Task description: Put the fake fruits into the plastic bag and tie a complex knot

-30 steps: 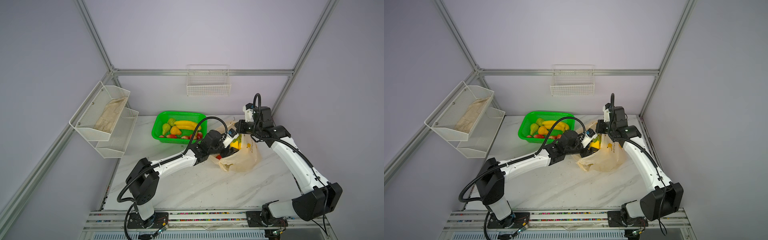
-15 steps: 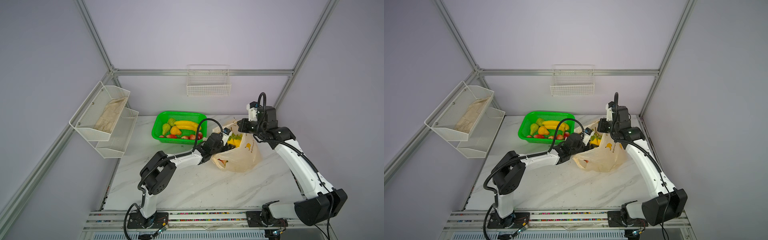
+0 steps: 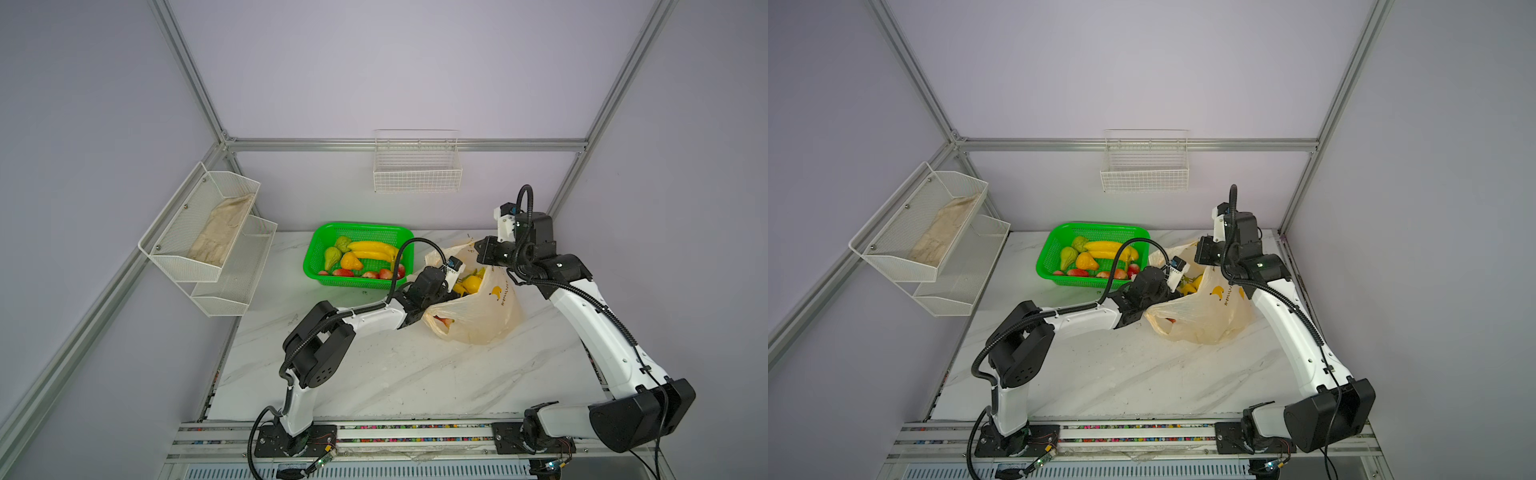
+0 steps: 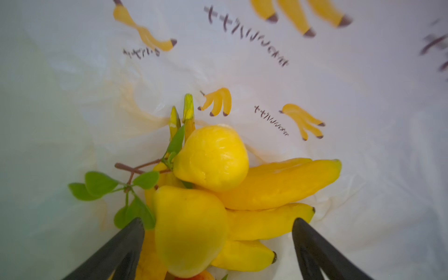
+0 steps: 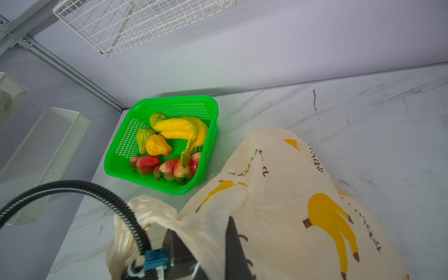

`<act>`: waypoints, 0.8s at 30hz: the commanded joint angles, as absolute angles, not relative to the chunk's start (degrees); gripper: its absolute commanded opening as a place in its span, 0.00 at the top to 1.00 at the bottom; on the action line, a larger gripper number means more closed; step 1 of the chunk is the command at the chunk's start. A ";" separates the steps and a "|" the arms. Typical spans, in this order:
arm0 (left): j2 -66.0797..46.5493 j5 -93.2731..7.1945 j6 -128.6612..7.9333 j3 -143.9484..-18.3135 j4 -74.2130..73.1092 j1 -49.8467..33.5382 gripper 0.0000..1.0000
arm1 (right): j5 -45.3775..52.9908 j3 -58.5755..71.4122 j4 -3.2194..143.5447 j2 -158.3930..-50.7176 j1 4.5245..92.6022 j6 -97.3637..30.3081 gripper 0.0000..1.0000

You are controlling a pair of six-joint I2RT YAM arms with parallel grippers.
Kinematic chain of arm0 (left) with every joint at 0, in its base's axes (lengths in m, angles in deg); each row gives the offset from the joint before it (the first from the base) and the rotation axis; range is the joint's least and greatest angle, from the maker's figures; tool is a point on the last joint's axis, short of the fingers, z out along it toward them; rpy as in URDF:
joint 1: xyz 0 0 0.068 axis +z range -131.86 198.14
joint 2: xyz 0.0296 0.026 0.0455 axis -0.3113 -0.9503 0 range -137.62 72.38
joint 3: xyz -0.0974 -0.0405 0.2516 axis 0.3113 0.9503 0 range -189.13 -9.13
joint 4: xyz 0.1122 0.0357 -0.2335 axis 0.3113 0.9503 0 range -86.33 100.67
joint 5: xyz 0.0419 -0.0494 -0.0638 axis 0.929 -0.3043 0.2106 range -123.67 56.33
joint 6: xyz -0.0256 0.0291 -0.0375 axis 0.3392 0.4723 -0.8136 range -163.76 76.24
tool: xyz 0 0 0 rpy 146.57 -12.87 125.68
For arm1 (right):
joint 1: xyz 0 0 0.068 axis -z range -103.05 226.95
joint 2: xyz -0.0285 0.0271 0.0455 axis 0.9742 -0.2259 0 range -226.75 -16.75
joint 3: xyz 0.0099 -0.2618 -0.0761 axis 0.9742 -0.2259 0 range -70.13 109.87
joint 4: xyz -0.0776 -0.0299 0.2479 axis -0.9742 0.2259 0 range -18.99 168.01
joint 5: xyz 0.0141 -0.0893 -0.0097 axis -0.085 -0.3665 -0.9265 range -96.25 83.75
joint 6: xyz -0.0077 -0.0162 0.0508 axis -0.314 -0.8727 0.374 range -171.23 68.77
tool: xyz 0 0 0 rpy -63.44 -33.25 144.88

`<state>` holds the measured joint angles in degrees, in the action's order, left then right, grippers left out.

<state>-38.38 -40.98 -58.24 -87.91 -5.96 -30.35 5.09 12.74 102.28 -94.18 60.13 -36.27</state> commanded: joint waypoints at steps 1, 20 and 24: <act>-30.77 -42.36 -53.83 -85.13 -5.24 -30.29 0.05 | 3.39 12.20 101.51 -92.38 60.07 -36.96 1.00; -0.81 -49.81 -42.51 -75.52 15.10 -30.03 0.15 | 3.07 12.26 101.55 -94.27 60.05 -38.44 1.00; 5.57 -49.26 -43.76 -71.62 12.12 -29.77 0.15 | 3.38 12.09 101.41 -94.36 60.15 -38.68 1.00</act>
